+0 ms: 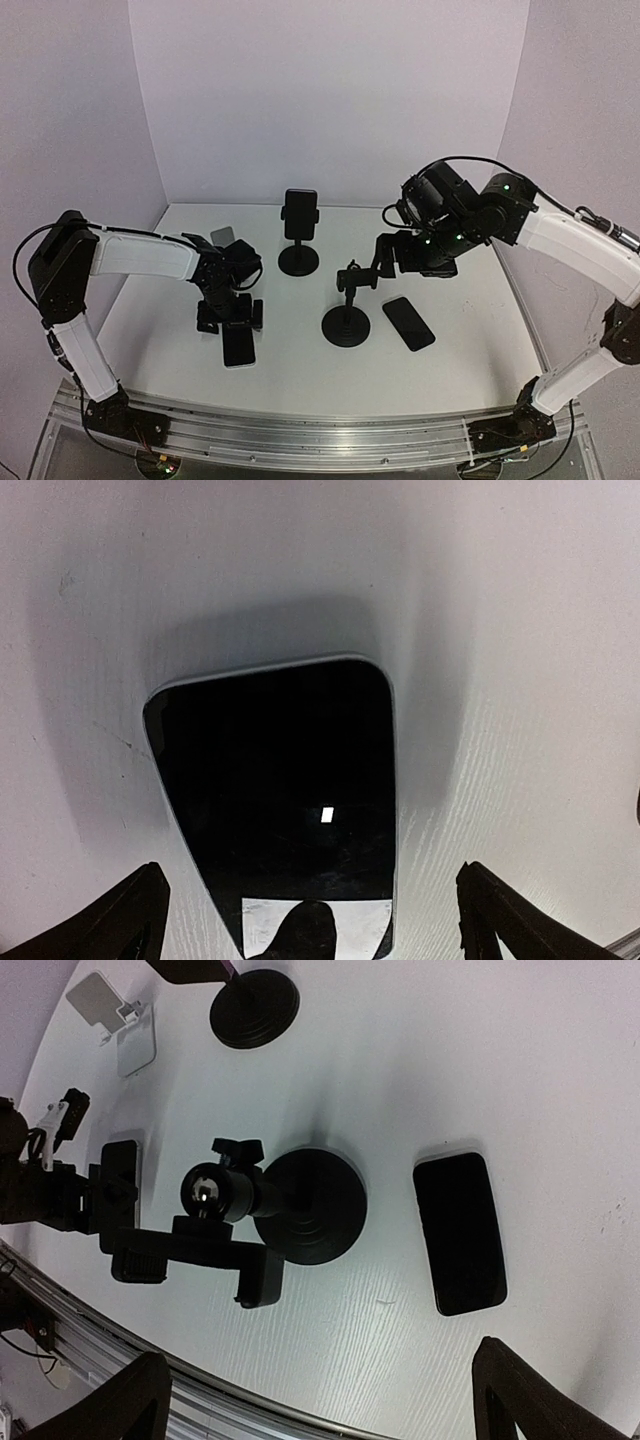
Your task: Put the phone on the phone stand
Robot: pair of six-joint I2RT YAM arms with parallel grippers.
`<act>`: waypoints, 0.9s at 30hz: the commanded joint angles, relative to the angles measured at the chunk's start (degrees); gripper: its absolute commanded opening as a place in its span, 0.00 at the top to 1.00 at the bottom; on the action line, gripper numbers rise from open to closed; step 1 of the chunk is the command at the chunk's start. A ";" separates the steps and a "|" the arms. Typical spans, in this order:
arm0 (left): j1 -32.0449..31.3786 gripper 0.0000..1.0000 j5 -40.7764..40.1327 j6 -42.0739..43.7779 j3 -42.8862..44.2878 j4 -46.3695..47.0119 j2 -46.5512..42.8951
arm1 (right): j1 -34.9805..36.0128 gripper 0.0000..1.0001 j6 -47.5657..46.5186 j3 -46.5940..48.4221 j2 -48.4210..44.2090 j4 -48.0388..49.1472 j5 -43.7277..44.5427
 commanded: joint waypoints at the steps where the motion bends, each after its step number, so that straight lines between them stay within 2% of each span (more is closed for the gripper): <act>1: -0.04 0.01 0.41 -2.90 -0.96 -0.19 1.00 | 0.37 0.02 1.69 -0.66 -2.96 1.69 0.54; 8: -0.04 0.01 1.36 -3.70 -1.68 2.97 3.26 | 0.37 0.02 1.84 -2.21 -3.67 2.22 0.37; 12: -0.04 0.11 1.33 -4.40 -4.08 4.48 4.35 | 0.32 0.02 2.01 -2.98 -4.38 2.42 0.47; 18: -0.04 0.19 0.27 -4.23 -5.75 5.79 4.90 | 0.37 0.02 2.19 -3.65 -5.77 2.76 0.80; 22: -0.04 0.33 -0.12 -3.66 -7.10 7.36 4.81 | 0.37 0.02 2.30 -3.75 -6.53 2.86 1.20; 27: -0.05 0.62 0.23 -1.94 -7.25 8.28 3.53 | 0.37 0.02 2.40 -3.97 -6.47 2.95 1.10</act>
